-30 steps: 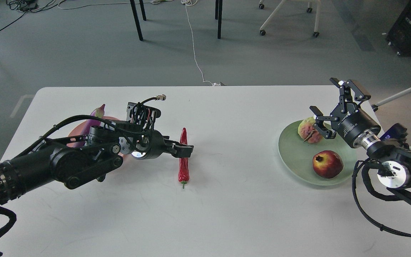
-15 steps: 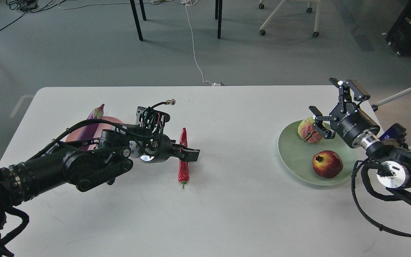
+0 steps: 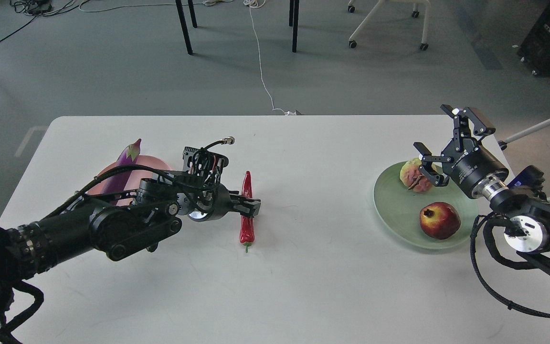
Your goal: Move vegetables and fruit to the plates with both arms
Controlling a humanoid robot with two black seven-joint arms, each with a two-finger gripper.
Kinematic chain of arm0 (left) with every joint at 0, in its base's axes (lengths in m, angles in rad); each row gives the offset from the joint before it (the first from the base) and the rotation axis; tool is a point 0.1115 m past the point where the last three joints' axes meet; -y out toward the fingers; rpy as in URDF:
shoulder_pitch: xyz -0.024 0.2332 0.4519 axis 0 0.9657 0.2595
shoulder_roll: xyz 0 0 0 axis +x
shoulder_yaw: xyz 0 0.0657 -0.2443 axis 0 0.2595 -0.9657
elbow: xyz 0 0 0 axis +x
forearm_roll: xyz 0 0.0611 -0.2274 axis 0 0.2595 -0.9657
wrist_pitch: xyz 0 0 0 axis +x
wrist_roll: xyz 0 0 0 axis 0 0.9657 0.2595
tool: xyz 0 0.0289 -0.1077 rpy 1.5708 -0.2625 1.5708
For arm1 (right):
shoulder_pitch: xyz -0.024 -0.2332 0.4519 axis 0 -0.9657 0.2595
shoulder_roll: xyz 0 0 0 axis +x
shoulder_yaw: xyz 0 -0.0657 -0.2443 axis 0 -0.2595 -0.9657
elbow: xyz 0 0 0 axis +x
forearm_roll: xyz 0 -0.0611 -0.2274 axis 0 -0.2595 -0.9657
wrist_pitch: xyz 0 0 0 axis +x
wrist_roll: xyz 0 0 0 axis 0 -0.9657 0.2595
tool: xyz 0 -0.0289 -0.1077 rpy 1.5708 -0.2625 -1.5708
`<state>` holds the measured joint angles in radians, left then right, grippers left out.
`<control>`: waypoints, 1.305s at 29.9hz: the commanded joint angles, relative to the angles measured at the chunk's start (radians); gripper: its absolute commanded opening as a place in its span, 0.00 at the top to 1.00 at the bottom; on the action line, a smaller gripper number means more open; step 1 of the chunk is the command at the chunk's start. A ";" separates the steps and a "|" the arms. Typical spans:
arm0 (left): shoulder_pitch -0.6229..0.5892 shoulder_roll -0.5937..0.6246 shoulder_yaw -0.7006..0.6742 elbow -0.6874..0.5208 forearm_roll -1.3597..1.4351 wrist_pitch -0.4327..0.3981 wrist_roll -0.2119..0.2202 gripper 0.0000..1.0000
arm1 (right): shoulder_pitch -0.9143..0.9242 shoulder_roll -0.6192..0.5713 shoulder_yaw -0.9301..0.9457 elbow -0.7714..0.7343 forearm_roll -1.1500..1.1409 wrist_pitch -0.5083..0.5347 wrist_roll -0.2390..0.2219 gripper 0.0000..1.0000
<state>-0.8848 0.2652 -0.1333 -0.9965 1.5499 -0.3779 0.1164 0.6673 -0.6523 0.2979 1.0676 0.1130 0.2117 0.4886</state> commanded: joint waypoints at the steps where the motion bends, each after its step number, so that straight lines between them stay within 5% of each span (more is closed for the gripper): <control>1: -0.002 0.000 -0.003 -0.001 -0.001 0.001 0.012 0.87 | 0.002 0.000 0.001 0.000 0.001 0.000 0.000 0.02; 14: -0.074 0.181 -0.006 -0.131 -0.010 -0.022 0.003 0.89 | 0.002 0.002 0.001 0.002 -0.001 0.000 0.000 0.02; 25: -0.082 0.453 0.000 -0.166 0.067 -0.044 -0.063 0.85 | 0.002 0.010 0.000 0.003 -0.001 0.000 0.000 0.02; 29: -0.077 0.474 0.000 -0.166 0.078 -0.042 -0.078 0.73 | 0.002 0.013 0.000 0.003 -0.001 0.000 0.000 0.02; 35: -0.075 0.474 -0.002 -0.165 0.073 -0.036 -0.078 0.18 | 0.003 0.013 0.000 0.005 -0.001 0.000 0.000 0.02; 39: -0.077 0.476 -0.017 -0.171 0.065 -0.036 -0.080 0.11 | 0.005 0.013 0.000 0.005 -0.001 0.000 0.000 0.02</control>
<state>-0.9602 0.7396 -0.1387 -1.1612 1.6199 -0.4150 0.0386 0.6699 -0.6396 0.2976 1.0724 0.1121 0.2117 0.4887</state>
